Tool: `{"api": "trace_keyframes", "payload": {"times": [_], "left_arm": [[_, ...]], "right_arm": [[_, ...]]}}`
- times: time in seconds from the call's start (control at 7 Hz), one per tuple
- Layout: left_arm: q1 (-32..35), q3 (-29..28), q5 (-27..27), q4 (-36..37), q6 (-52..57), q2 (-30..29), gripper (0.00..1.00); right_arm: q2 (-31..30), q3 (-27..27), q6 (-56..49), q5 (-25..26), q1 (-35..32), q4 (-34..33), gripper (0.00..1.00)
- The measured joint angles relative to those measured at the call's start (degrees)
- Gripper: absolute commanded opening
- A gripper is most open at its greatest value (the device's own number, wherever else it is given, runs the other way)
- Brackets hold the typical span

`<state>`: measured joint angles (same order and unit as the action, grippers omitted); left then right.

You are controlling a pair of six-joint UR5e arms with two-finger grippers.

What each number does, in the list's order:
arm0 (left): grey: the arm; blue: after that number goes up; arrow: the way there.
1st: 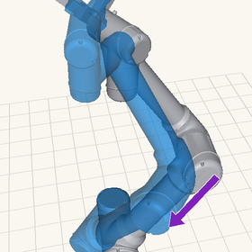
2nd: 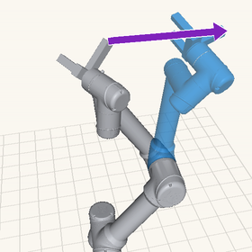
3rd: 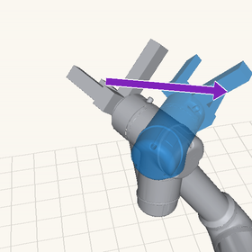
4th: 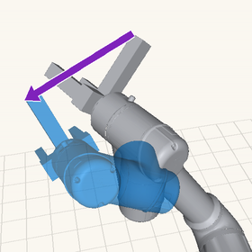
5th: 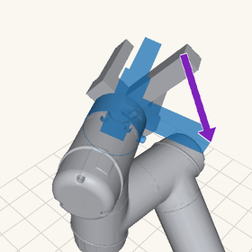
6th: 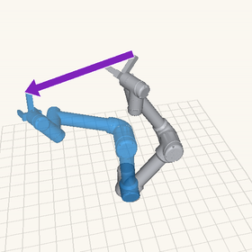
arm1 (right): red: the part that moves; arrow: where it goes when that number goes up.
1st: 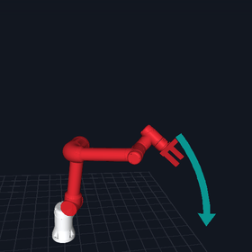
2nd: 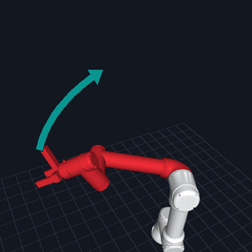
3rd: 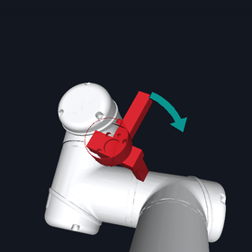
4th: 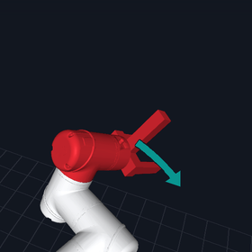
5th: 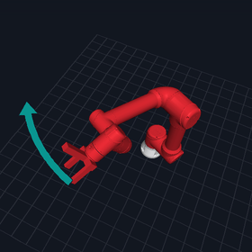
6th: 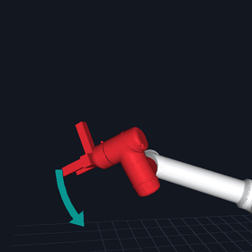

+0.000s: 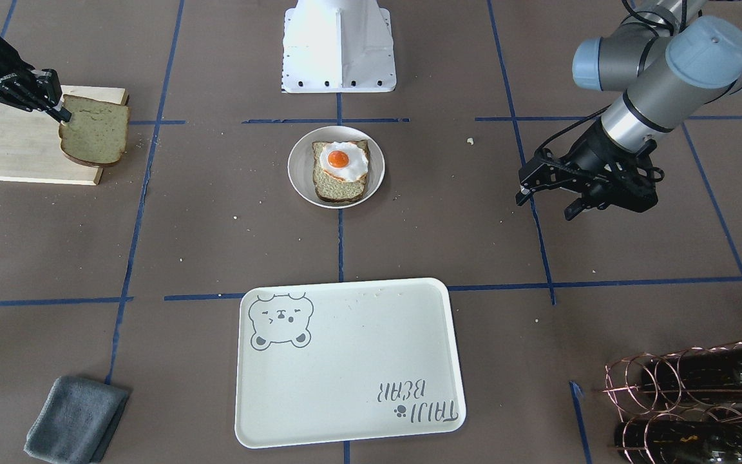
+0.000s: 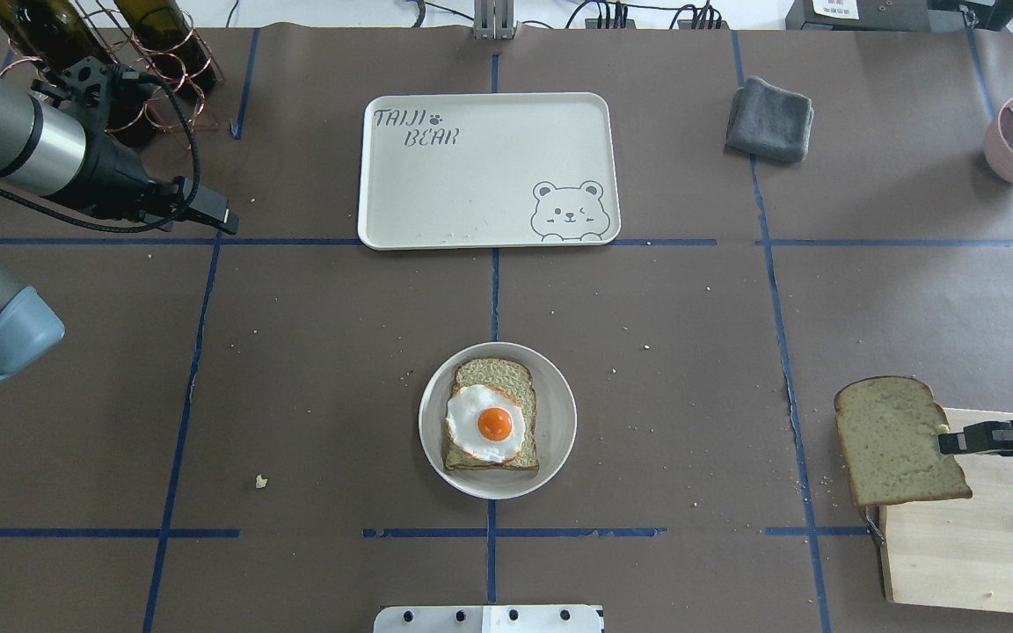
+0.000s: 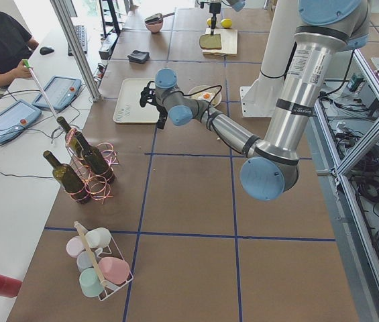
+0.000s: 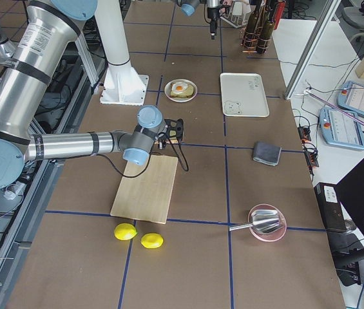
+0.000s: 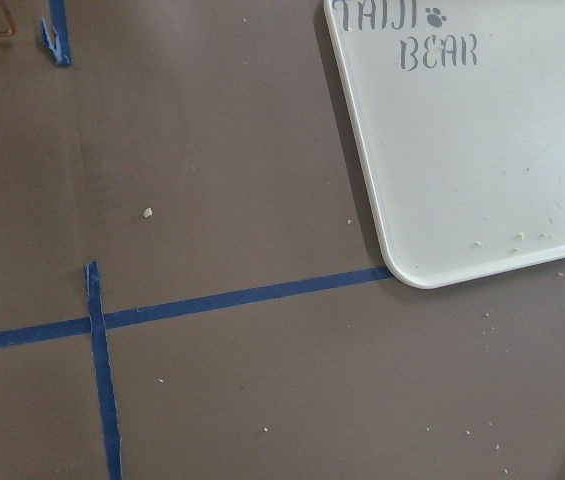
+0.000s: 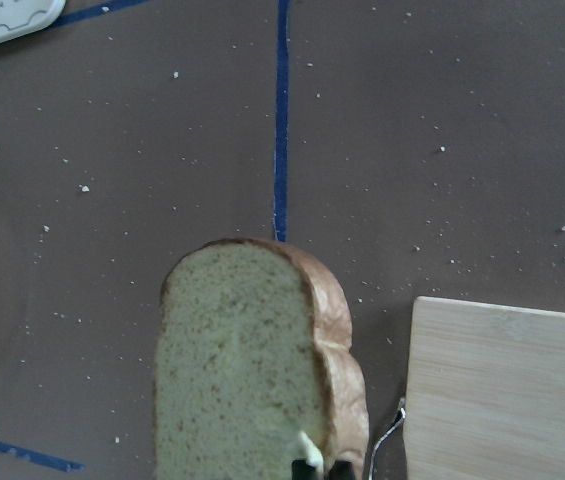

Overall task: Make sandwich and place on tray
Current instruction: 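Carry the bread with the right gripper and lay it on the egg toast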

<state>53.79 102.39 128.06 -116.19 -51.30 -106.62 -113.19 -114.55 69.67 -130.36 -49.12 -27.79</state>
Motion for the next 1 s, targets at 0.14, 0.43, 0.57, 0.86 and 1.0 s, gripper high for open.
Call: {"api": "trace_keyframes", "payload": {"times": [0.14,0.43,0.57,0.86,1.0], "left_arm": [[0.0,0.0,0.02,0.0,-0.04,-0.01,1.0],[0.0,-0.14,0.08,0.0,-0.11,-0.03,1.0],[0.0,-0.37,0.08,0.0,-0.09,-0.06,1.0],[0.0,-0.54,0.09,0.0,-0.13,-0.03,1.0],[0.0,-0.66,0.09,0.0,-0.13,0.02,1.0]], "right_arm": [[4.41,0.13,2.16,-1.94,-1.31,-1.32,0.0],[20.11,0.85,6.81,-2.79,-1.18,-13.68,0.0],[28.89,1.99,7.66,-2.1,0.41,-21.67,0.0],[41.26,5.63,10.45,5.13,8.44,-29.42,0.0],[44.42,7.01,11.86,9.96,13.33,-30.32,0.0]]}}
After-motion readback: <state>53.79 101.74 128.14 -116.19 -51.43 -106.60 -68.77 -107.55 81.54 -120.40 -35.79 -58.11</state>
